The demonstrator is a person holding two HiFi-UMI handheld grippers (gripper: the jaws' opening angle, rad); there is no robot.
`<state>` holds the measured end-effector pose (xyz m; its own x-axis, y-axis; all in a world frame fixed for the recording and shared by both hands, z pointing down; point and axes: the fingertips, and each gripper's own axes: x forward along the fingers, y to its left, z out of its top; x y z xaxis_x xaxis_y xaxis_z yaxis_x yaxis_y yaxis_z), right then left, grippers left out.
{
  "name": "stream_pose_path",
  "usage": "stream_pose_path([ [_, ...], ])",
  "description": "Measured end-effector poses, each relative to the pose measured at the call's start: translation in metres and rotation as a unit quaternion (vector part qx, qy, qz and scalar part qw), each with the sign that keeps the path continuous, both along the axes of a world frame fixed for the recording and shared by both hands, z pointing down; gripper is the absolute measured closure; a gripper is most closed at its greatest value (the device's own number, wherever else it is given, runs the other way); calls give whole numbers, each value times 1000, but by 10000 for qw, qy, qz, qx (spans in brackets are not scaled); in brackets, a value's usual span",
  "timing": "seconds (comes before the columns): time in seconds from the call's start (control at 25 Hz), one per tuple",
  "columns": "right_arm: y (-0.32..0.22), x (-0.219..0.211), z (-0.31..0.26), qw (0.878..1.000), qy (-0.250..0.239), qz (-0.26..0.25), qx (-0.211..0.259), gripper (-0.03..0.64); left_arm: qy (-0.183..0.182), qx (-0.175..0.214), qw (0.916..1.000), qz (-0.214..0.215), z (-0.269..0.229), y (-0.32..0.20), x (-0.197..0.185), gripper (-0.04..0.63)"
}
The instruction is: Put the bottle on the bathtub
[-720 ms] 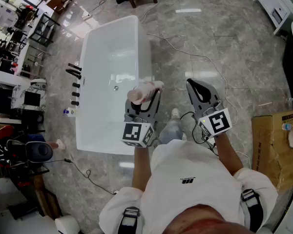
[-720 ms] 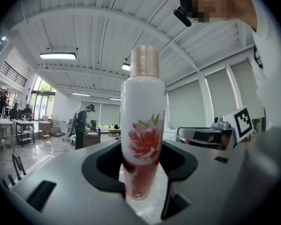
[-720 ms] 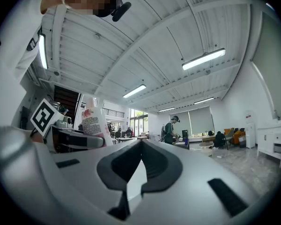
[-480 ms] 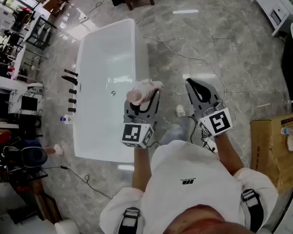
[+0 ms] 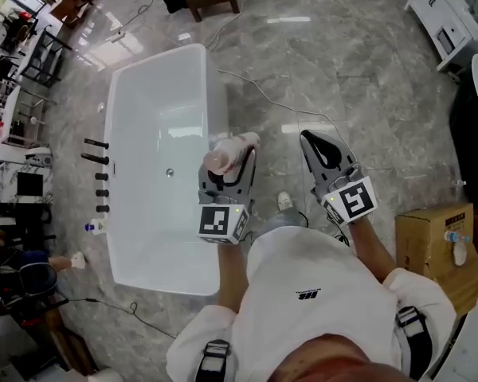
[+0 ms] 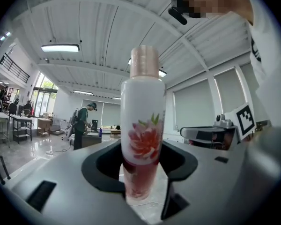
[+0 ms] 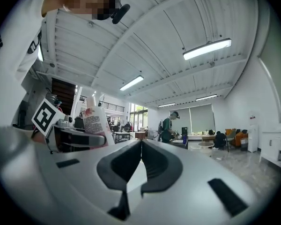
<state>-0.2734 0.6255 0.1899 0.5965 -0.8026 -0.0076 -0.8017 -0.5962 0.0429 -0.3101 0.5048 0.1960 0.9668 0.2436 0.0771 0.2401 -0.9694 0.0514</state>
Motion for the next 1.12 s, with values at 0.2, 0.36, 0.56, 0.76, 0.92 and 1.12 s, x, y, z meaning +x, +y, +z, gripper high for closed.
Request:
stream_pose_path([
  [0.2,-27,67,6,9999,-87,-27,-47,621,-110,4,9999,15,9,-25,67,371],
  [0.36,-44,112,15,9999,-122,6,-98,621,-102,27,9999,79,13,-39,113,371],
  [0.56,-60,145,21,9997,-215,22,-134,621,-135,89,9998,84,16,-57,152,371],
  [0.76,-70,192,23,9995,-253,47,-184,621,-192,79,9997,125,18,-68,200,371],
  [0.92,-91,238,25,9997,-232,-39,-120,621,-168,155,9996,145,17,-84,242,371],
  [1.12,-121,314,26,9995,-266,-153,-82,623,-192,194,9995,138,16,-105,314,371],
])
